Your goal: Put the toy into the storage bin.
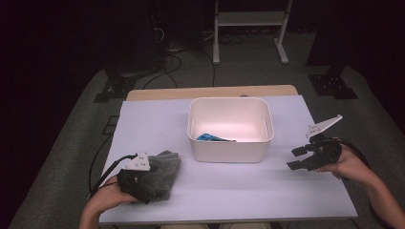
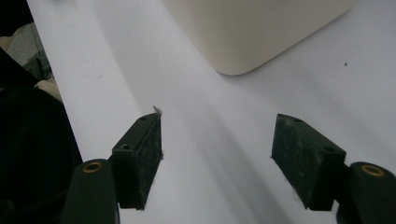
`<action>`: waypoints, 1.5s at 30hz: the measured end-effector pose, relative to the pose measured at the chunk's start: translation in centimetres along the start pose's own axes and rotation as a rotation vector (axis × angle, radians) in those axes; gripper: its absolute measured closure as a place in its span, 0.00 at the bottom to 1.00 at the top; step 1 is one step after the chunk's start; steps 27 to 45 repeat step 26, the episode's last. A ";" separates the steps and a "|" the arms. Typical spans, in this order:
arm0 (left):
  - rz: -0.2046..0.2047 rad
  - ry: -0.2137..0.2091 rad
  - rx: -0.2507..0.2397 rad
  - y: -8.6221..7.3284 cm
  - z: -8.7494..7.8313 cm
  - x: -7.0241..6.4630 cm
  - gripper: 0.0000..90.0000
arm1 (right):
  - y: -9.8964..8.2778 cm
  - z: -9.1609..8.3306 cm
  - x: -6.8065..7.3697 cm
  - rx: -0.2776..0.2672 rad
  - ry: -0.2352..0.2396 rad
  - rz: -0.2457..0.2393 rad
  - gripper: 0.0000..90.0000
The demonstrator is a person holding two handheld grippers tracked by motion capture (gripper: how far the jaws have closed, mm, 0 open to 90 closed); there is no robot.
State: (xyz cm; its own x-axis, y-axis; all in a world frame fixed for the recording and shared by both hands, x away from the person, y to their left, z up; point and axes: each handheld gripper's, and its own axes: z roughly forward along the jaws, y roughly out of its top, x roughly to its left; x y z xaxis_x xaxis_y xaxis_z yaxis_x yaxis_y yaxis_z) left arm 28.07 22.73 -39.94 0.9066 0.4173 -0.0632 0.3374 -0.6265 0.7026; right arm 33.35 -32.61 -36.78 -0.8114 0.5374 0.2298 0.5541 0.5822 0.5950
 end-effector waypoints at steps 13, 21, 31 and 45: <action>-0.004 -0.001 0.009 -0.1 0.3 0.0 0.09 | -1.5 1.8 0.0 -0.014 0.021 0.029 0.35; -0.003 -0.001 0.008 -0.1 0.2 0.0 0.09 | -2.3 2.3 0.1 -0.032 0.019 0.042 0.34; 0.003 -0.001 0.020 0.0 0.2 -0.1 0.09 | -2.7 2.5 0.2 -0.039 0.021 0.045 0.34; 0.003 -0.001 0.020 0.0 0.2 -0.1 0.09 | -2.7 2.5 0.2 -0.039 0.021 0.045 0.34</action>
